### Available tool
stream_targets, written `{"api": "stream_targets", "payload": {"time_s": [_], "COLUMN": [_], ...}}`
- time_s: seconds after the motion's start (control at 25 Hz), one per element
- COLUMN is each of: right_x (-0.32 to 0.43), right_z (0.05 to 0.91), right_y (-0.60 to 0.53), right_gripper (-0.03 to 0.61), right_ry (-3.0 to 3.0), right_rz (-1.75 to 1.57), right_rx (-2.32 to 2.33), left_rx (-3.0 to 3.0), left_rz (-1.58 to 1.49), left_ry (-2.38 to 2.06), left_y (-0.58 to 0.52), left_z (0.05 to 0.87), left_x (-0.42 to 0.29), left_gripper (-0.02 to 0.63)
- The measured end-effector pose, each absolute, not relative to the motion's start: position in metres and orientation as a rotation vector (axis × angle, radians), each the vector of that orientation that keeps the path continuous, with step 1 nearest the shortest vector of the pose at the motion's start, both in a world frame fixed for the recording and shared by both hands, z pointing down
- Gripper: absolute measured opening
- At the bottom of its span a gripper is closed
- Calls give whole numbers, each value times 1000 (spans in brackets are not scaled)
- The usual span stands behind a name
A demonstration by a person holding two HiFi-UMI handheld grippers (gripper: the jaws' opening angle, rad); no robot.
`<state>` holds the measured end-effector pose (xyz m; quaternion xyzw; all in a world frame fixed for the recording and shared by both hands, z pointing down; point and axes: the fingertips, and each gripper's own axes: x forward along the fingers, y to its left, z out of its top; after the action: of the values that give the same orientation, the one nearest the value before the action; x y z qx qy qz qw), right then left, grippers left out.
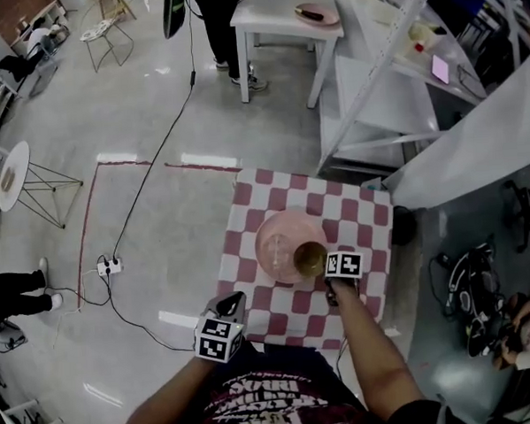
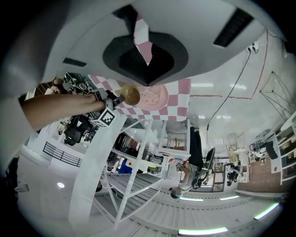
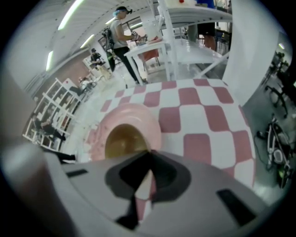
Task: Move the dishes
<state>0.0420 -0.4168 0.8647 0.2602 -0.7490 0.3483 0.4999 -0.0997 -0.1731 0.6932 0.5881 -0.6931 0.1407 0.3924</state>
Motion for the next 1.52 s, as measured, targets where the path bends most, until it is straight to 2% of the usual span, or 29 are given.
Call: {"api": "stream_targets", "payload": {"time_s": [0.32,0.36,0.4,0.44,0.64,0.76,0.84,0.88,1.28,1.52], "right_x": [27,24,22,21,24,22,18,17,33,45], "right_z": [887,888,886,881,824,770,723,699,505,475], "right_y": [-419,-419,-418,-419,-429,-409,-384,-370,-261,-227], "right_gripper": [44,78,177,195,198,183,56,45,34,34], "right_ry": [-1784,-1800,-1821,-1848,-2002,-2156,-2308,-2383,-2708,-2737], "right_rz": [724,710,700,688,495,405,358,354,198,140], "right_rx": [657,642,637,646,751,745,716,702,902,1025], "left_rx": [1449,1456,1466,1477,1573,1677,1789,1847,2436,2550], "left_rz": [381,390,395,399,377,309,261,243,-62,-76], "left_ry": [-1795,-1787,-1779,-1772,-1758,-1776,-1776,-1762,-1601,-1458], "left_y": [-143,-143,-142,-142,-164,-185,-201,-209,-236,-229], "left_z": [688,687,686,685,673,657,639,630,493,476], "left_x": [-141,-143,-144,-146,-163,-169,-166,-163,-106,-71], "left_gripper": [29,29,29,29,29,29,29,29,30,29]}}
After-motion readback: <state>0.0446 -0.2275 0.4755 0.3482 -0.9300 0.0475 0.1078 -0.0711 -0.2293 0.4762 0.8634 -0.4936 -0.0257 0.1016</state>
